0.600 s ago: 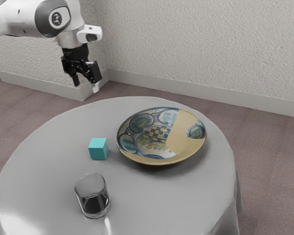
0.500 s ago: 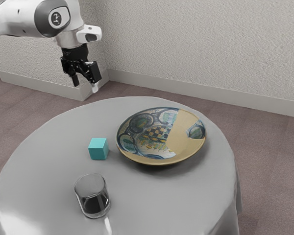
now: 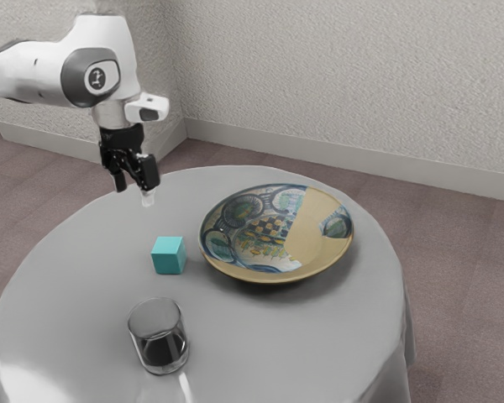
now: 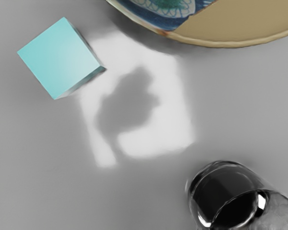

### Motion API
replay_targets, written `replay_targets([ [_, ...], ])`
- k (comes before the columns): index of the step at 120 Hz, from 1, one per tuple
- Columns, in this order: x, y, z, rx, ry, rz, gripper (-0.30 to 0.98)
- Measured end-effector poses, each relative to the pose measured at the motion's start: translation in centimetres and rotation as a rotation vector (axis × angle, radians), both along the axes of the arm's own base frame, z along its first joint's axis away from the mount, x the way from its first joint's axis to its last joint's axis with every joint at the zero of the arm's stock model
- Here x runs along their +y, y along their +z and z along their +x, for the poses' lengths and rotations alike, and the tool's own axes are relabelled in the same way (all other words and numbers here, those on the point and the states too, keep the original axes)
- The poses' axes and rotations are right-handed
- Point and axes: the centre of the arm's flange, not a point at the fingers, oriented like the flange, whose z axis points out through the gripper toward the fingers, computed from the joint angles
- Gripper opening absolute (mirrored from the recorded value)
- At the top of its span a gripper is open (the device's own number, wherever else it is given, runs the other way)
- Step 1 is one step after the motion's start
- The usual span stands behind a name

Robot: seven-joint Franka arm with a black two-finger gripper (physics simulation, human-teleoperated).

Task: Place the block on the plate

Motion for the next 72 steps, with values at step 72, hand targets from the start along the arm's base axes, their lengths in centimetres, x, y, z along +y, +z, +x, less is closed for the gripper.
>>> replay_targets([
  [72,3.3,-12.7,5.0,-0.063,-0.664,0.062,0.69],
])
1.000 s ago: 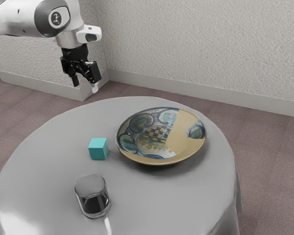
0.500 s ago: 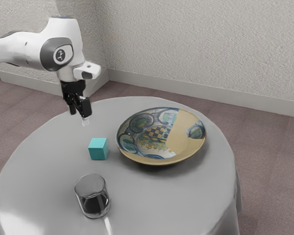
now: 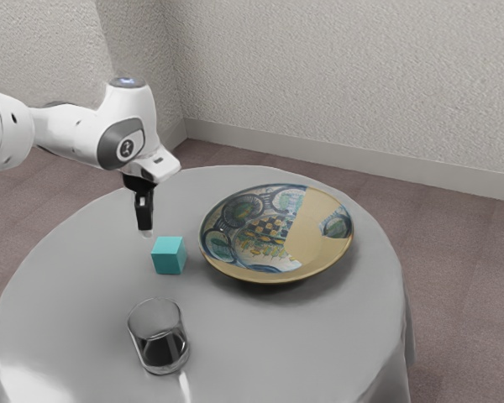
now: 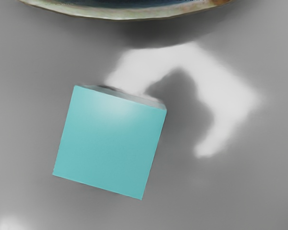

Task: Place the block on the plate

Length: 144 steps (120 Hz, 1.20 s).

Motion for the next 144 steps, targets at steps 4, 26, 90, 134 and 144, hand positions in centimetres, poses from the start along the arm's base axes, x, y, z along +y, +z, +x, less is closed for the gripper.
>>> replay_targets([
  [4,0.0,-0.6,0.4,0.002,-0.024,-0.001,0.69],
  [26,1.5,-3.7,1.5,0.027,-0.103,-0.024,0.69],
  [90,1.2,-8.5,3.6,0.056,-0.21,-0.086,0.69],
  [134,0.8,-11.7,3.9,0.055,-0.237,-0.088,0.67],
  [144,0.7,-11.7,4.0,0.048,-0.238,-0.087,0.49],
])
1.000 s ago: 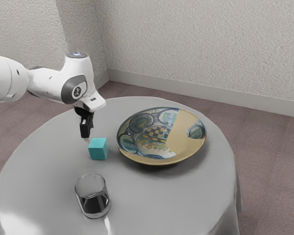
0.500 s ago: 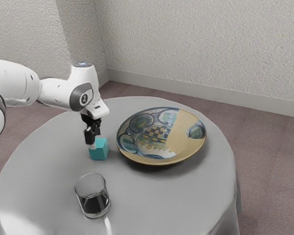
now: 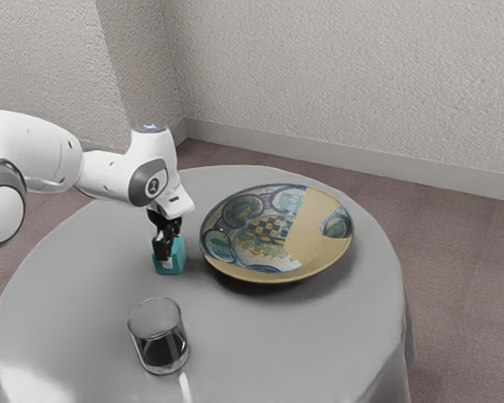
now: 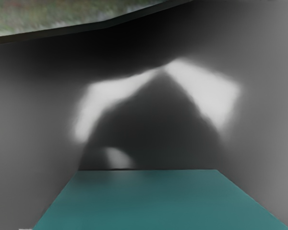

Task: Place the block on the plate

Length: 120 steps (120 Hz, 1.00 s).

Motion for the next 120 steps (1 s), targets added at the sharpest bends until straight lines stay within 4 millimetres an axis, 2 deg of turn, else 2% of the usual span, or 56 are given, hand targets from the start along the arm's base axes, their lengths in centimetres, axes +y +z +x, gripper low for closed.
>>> replay_targets([
  [9,0.0,0.2,0.1,-0.009,-0.001,0.002,0.36],
  [28,-0.1,1.5,0.0,-0.029,0.0,0.004,0.37],
  [65,-0.6,10.1,-2.3,-0.127,0.001,0.004,0.37],
  [76,-2.6,13.0,-2.4,-0.171,-0.03,0.003,0.37],
  [85,-4.2,14.1,-2.1,-0.19,-0.055,0.001,0.37],
  [99,-7.6,14.2,-0.1,-0.21,-0.105,-0.004,0.37],
  [112,-10.9,13.6,2.5,-0.22,-0.15,-0.009,0.37],
  [120,-12.2,12.9,4.0,-0.222,-0.165,-0.011,0.38],
])
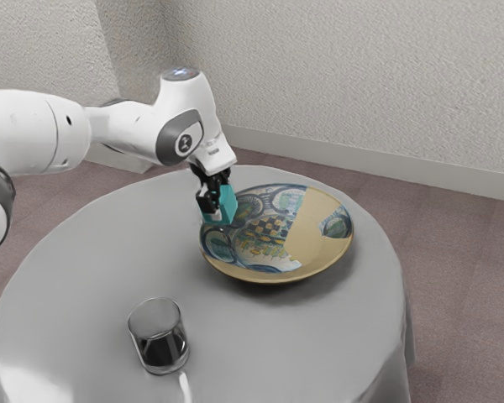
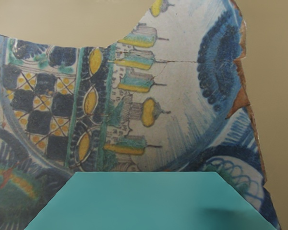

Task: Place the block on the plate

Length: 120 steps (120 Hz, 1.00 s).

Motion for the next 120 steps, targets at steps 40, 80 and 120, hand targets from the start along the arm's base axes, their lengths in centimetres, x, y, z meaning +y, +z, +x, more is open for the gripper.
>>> replay_targets([
  [40,-4.6,-5.9,6.0,0.085,0.007,-0.016,0.39],
  [80,-4.5,-6.8,5.5,0.156,0.053,-0.008,0.59],
  [120,-1.0,4.9,-0.2,0.138,0.194,-0.032,0.67],
])
